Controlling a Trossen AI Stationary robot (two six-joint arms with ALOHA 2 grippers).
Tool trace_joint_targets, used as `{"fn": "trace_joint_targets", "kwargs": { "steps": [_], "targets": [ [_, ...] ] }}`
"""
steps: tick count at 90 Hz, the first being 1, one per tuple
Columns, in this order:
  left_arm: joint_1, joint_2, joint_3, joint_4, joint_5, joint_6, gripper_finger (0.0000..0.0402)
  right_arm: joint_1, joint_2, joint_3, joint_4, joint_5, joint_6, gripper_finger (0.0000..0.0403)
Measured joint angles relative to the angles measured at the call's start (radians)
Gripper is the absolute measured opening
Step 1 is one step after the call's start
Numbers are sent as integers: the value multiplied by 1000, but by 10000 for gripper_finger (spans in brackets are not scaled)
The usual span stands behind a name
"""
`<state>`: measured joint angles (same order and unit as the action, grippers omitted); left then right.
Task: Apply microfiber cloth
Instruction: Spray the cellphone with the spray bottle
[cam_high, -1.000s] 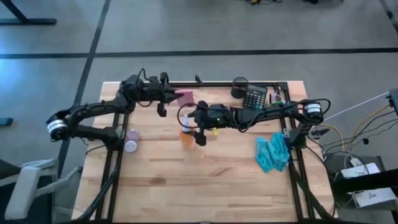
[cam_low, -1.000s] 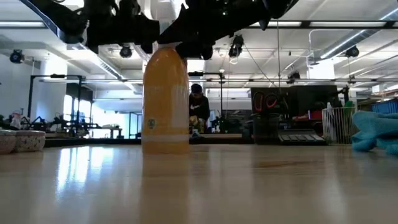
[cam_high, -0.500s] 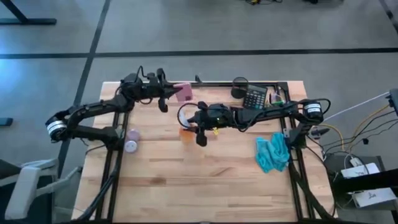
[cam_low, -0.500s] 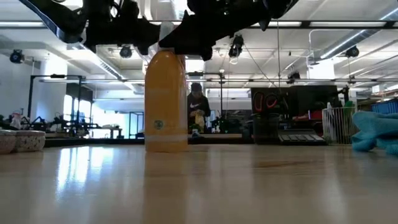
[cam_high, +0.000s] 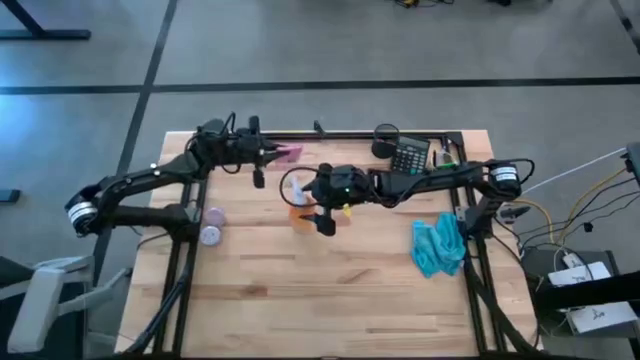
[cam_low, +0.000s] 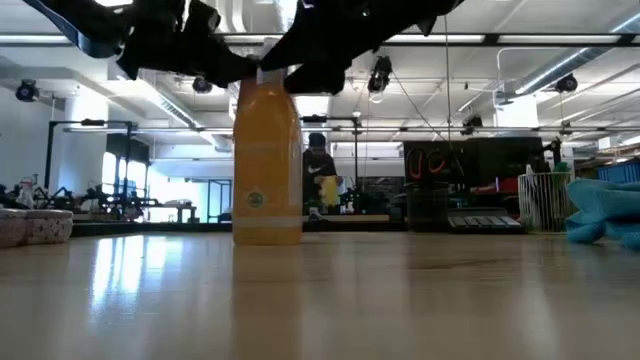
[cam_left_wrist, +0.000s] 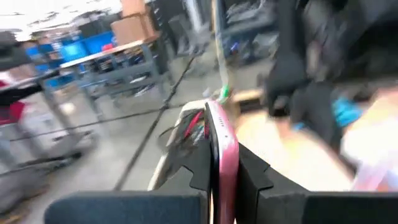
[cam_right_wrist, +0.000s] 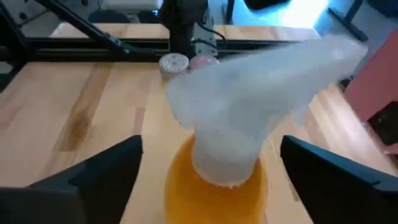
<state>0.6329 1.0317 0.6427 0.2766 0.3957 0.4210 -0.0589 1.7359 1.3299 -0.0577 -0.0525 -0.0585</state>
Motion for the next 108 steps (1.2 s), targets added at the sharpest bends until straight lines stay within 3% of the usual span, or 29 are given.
{"fn": "trace_joint_targets", "kwargs": {
  "steps": [19,30,41,61,80,92,108],
  "targets": [
    [-113,-74,-30,-170,-246,368,9,-2,-3,75,-124,-14,-48,381],
    [-222,-86,-63,-181,-404,600,8,-10,-2,92,-175,-95,-58,381],
    [-334,-63,-109,-139,-568,832,8,-27,-2,72,-179,-200,-82,382],
    [-449,22,-192,75,-843,1133,8,-77,1,52,-160,-211,-151,382],
    [-465,66,-213,121,-884,1337,8,-116,4,51,-82,-231,-255,383],
    [-466,100,-215,162,-879,1377,8,-127,29,51,-20,-358,-256,383],
    [-477,157,-214,303,-910,1449,8,-125,66,50,22,-371,-268,383]
  ]
}}
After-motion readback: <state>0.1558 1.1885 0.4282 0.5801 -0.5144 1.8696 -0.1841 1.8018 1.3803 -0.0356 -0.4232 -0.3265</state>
